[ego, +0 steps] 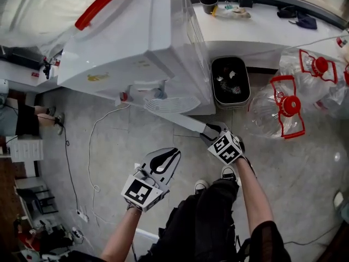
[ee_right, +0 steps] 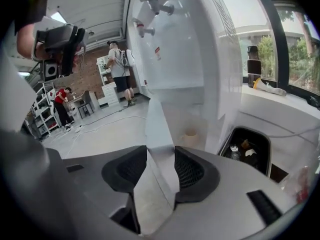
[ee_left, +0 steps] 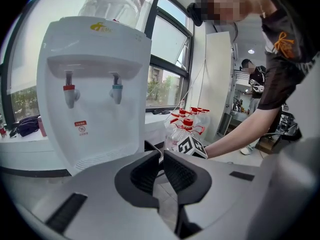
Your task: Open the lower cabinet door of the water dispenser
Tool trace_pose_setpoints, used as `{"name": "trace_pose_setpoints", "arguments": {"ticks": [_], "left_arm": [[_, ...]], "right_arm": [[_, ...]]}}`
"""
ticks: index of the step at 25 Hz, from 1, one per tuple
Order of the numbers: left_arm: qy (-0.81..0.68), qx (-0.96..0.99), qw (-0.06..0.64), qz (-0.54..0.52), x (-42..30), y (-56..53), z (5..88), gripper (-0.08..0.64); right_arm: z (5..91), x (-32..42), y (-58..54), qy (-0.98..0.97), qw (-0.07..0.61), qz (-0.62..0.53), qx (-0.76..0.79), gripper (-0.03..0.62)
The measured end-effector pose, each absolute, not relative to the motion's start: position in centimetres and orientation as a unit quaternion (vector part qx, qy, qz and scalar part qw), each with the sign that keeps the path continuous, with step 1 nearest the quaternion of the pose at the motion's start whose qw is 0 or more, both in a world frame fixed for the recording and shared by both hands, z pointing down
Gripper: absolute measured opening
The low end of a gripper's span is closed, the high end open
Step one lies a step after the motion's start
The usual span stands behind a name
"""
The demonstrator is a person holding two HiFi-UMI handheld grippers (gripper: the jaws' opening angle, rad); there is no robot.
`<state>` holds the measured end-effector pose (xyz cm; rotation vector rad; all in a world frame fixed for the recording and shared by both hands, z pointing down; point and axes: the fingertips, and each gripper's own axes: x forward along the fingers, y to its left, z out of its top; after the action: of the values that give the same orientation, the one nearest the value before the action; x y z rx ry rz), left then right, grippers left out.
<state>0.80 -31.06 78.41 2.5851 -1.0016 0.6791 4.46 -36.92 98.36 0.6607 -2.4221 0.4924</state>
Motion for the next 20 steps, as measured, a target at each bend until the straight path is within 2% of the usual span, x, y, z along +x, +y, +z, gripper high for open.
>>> {"name": "trace_pose_setpoints", "arguments": {"ticks": [7, 20], "left_arm": [[-0.369, 0.888, 0.141, 0.234, -1.7, -28.2, 76.8, 0.029], [-0.478, 0.835, 0.160, 0.222, -11.8, -21.4, 75.0, 0.029]], "right_arm": [[98.1, 1.0, -31.5, -0.906, 0.306, 0.204, 0.209, 0.189], [97.3, -10.8, -21.8, -0.923, 0.324, 0.191, 0.083, 0.189]]}}
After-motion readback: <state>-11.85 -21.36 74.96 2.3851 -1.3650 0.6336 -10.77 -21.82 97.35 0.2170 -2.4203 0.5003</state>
